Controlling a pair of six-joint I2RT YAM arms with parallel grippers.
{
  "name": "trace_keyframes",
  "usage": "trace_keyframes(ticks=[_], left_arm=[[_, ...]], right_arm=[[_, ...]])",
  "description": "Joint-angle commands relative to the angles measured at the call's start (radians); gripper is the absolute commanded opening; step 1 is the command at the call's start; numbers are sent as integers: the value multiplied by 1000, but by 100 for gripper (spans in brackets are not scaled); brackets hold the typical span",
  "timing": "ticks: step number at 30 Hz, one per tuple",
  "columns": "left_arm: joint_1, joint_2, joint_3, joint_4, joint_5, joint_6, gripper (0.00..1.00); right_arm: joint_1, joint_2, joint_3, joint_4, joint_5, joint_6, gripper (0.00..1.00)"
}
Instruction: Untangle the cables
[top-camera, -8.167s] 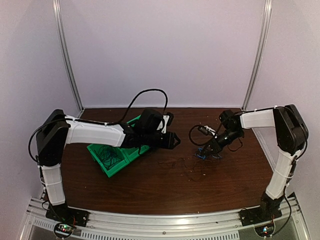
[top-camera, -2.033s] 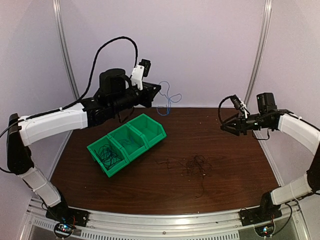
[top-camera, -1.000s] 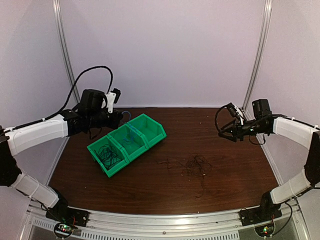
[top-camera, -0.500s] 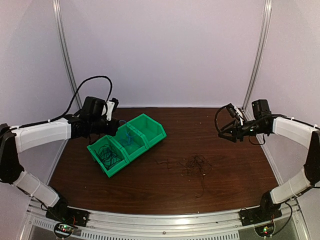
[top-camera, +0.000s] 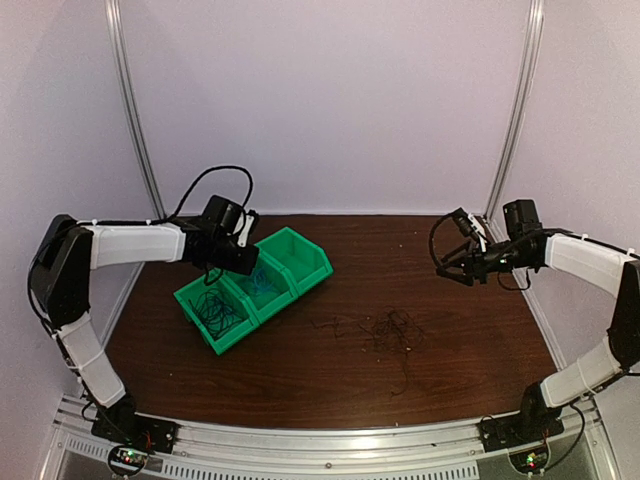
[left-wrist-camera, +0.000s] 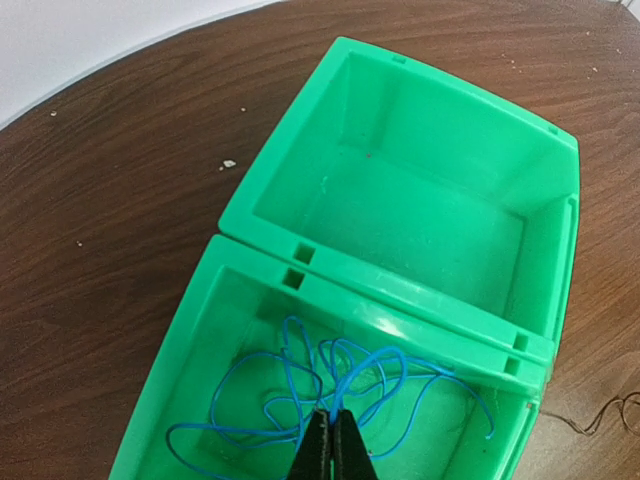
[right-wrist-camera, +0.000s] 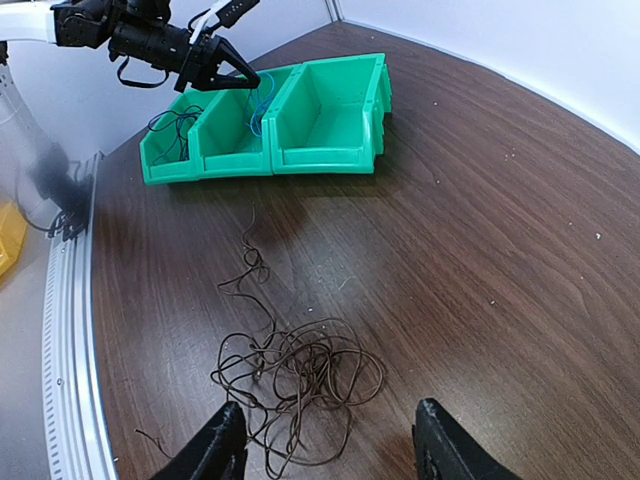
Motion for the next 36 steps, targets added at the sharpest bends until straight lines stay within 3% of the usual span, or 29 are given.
trace_keyframes(ticks=[1,14,20,27,36], left_arm=[[9,63,51,0,30,-2,0],[9,76,42,-24,10,-23,0],[9,72,83,-65,-15,-18,16],[9,13,97,-77,-16,-17,23],[9,-80,133,-135,2,-2,39]], right_arm=[[-1,3,1,-13,-7,-19,58],[-1,31,9,-22,-16,-26,57],[-2,26,11,-25,-15,-29,58],[-1,26,10,-26,-17,-30,58],[-1,26,11,-27,-20,-30,58]])
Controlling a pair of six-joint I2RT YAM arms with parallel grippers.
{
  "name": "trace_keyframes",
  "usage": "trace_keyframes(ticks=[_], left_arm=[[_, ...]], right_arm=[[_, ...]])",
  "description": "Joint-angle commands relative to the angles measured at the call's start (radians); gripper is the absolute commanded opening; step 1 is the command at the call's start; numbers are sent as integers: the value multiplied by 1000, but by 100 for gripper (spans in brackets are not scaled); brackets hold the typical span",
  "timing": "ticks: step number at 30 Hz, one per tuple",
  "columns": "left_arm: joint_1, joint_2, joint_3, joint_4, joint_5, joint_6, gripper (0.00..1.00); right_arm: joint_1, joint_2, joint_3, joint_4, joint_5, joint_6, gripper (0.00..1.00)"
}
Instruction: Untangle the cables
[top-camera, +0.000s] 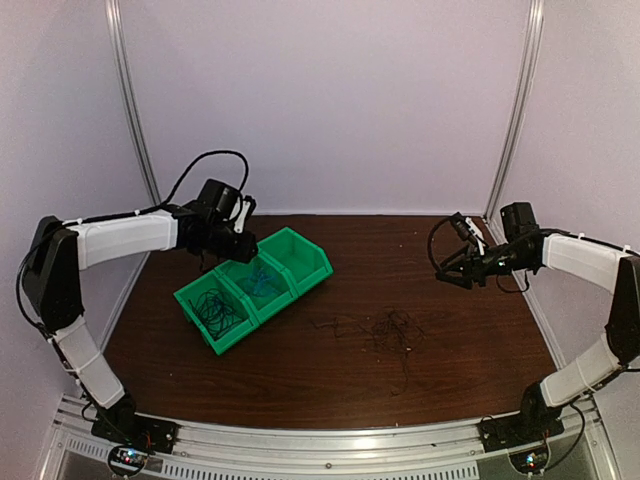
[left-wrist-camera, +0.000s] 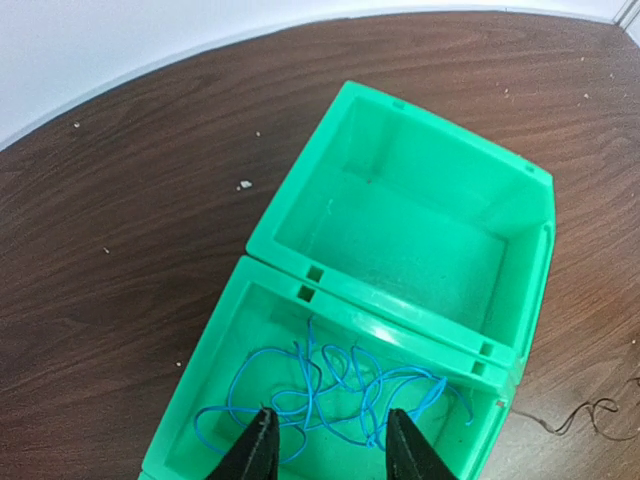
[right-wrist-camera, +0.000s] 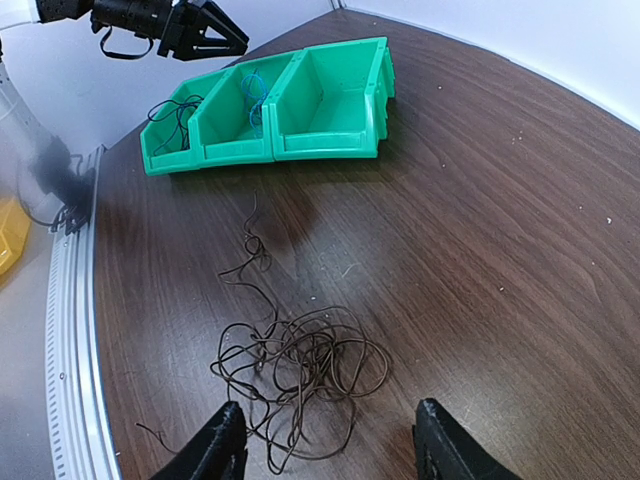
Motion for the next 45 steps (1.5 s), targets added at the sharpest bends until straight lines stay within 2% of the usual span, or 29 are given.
trace_keyframes(ticks=[1,10,14,19,23,28,34,41,45], left_arm=[[9,-68,37,-16,28,15,41],[-3,-19,20,69,316,-4,44],[-36,15,19,63,353,34,44],[-50,49,17,23,280,67,42],[-51,86,21,3,198,90,32],[-52,124,30,3,206,106,24],[-51,128,34,4,136,106,0],[-51,124,4,-15,14,108,0],[-49,135,-9,-14,3,107,0]], right_arm=[[-1,0,12,-4,-19,-9,58],[-1,0,13,-9,-17,-13,58],[-1,-3,10,-7,-14,-14,58],[-2,1,11,-7,-15,-14,58],[-2,3,13,-10,-15,-14,58],[-1,0,11,-12,-10,-15,58],[-2,1,11,-12,-9,-15,58],[-1,6,10,-13,-11,-18,58],[-2,10,13,-17,-13,-20,58]])
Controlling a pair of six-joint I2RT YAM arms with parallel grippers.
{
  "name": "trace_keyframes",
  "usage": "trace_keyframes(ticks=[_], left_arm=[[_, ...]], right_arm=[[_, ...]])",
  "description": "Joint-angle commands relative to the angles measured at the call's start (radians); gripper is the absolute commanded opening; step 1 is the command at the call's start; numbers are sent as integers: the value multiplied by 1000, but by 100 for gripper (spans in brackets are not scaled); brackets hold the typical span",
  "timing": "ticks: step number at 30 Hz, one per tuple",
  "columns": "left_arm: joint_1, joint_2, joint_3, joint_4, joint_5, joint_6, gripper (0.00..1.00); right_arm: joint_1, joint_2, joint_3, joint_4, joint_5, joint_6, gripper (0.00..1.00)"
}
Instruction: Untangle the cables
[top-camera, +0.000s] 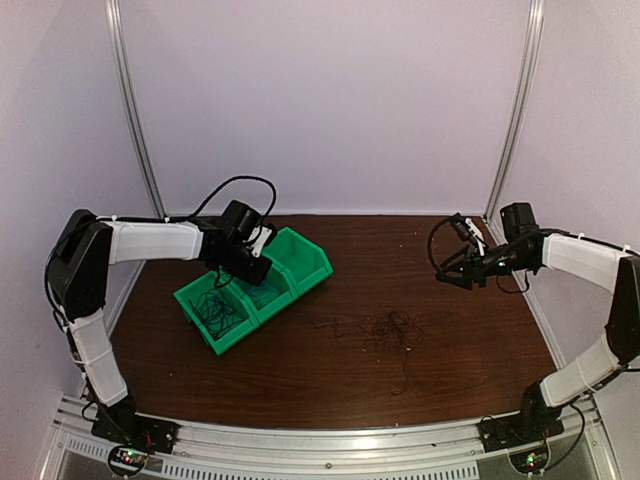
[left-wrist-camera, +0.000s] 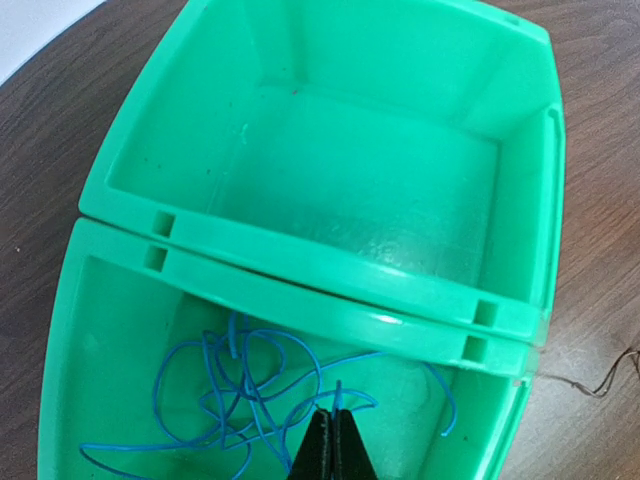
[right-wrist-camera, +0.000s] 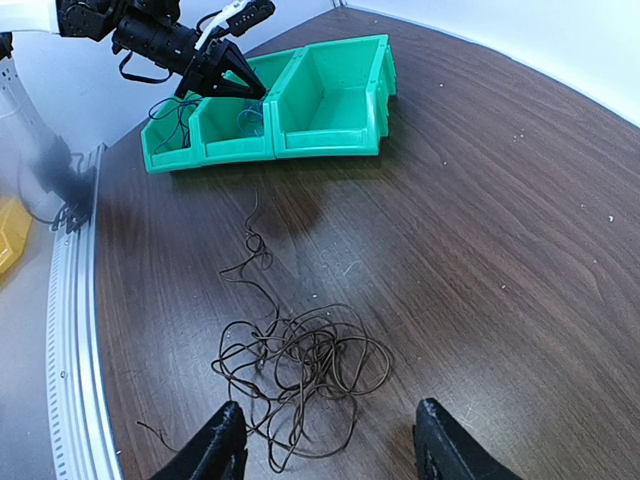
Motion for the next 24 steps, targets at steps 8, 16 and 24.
trace_keyframes(ticks=[8,16,24], left_arm=[[-1,-57,59,-62,-26,-8,22],[-87,-183,119,-49,-21,42,42],[-216,-195,4,250,146,-54,42]], right_arm=[[-1,5,15,-12,-14,-15,58],[25,32,80,-121,51,-101,57],[114,151,132,-218,111,-143,56]])
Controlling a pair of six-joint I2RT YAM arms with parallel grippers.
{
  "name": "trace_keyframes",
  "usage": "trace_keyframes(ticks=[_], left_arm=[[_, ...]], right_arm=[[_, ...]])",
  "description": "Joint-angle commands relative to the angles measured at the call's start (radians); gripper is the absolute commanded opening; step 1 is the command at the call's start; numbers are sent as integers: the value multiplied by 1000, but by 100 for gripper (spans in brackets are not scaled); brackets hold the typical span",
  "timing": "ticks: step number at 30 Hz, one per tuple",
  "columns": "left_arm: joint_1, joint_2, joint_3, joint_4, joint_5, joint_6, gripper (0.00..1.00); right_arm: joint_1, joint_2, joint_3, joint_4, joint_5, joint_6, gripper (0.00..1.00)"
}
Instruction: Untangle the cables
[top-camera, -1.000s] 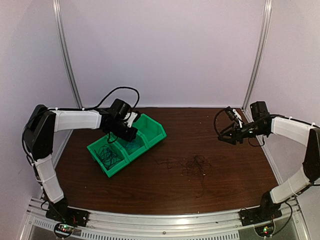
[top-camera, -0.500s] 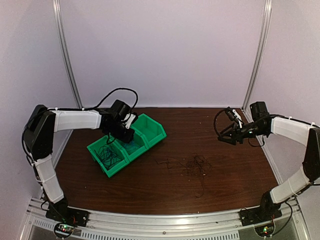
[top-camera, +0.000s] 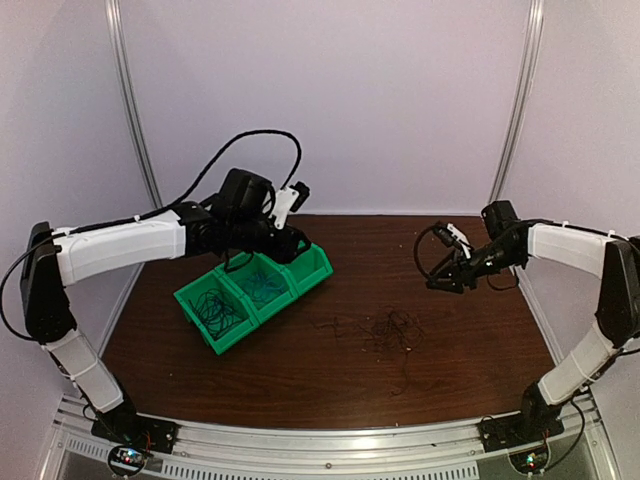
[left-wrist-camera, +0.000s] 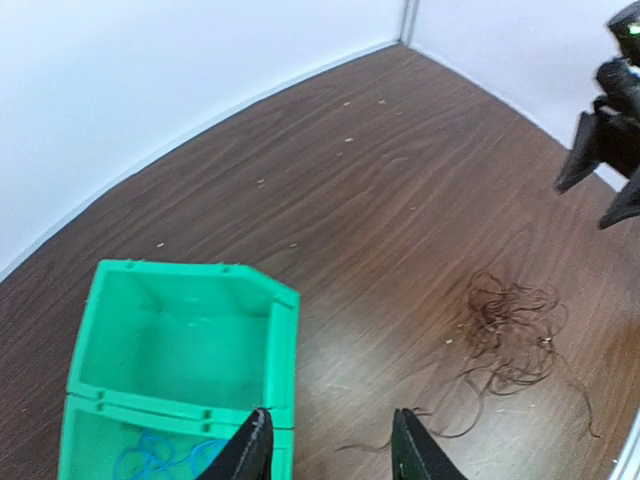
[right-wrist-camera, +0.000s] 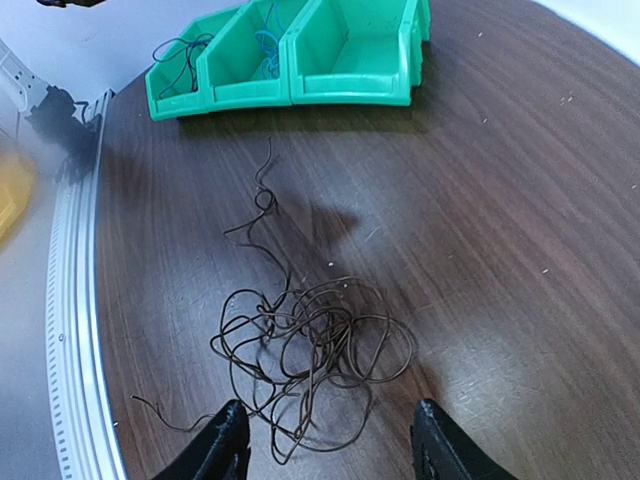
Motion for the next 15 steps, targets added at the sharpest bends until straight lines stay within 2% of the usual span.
trace_keyframes(ticks=[1,15], left_arm=[[-38,17,-102,235,140,-82,41],[-114,144,-130,382,227,-157,38]], right_arm=[[55,66,31,-80,52,-38,56],[140,204,54,-73,152,-4,55]])
